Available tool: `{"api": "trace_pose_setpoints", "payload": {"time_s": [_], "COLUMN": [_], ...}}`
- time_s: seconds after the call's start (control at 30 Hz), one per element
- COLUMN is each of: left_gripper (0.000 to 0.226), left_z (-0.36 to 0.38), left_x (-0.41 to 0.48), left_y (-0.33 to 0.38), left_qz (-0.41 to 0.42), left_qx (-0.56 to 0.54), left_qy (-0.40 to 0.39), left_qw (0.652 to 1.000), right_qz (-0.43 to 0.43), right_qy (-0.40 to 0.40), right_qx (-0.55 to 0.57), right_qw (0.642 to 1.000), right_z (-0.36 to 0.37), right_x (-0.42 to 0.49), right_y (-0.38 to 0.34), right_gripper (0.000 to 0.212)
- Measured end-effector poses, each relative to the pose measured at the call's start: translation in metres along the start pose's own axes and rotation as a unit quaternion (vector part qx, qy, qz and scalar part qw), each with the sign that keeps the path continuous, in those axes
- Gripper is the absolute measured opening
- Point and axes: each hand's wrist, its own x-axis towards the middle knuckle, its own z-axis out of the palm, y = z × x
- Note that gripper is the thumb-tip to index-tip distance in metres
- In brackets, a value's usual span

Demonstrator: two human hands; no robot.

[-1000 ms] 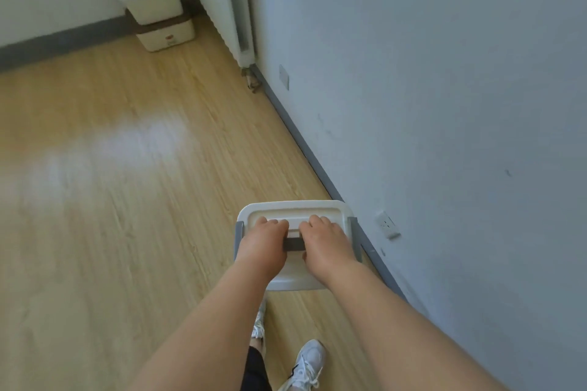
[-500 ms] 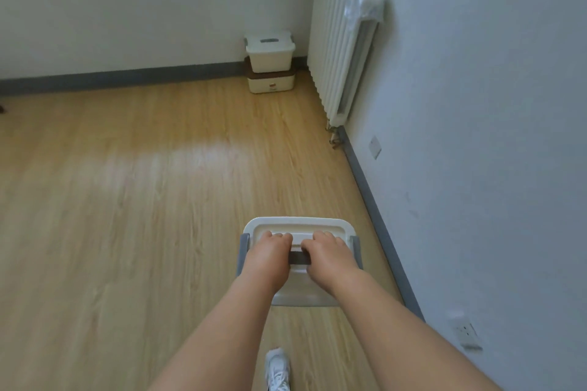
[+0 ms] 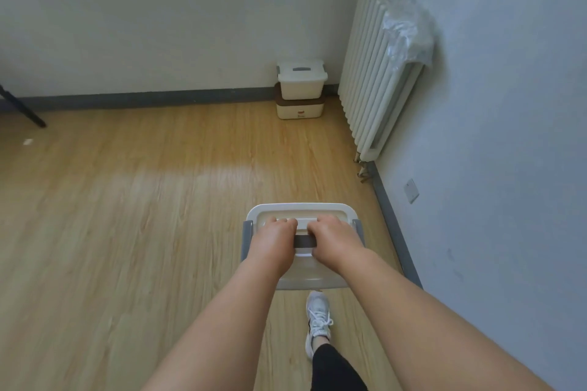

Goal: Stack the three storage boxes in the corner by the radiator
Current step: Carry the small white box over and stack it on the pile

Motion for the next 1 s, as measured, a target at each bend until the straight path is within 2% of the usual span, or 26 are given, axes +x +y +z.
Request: {"api": "trace_pose_setpoints", "payload": {"time_s": [0.3, 0.63, 1.0], "left_gripper": [0.013, 0.005, 0.011], "left_z": [-0.043, -0.094, -0.144], "left_x": [0.156, 0.317, 0.505], "left_y": [-0.007, -0.034, -0.108], "left_qz": [-0.022, -0.046, 0.007], "left_qx": [-0.011, -0.02, 0.001], "left_qy": [-0.021, -0.003, -0.042], "left_qw": [0.999, 0.999, 0.999], "right_qz": [-0.016, -0.046, 0.012], "right_qy": [-0.019, -0.024, -0.033], "right_qx": [0.0, -0.024, -0.018], "right_qw": [1.0, 0.998, 0.999], "right_z": [-0.067, -0.139, -0.186], "right_x": [0.149, 0.318, 0.502], "right_y": [0.04, 0.06, 0.047], "right_gripper": [0.018, 0.012, 0.014]}}
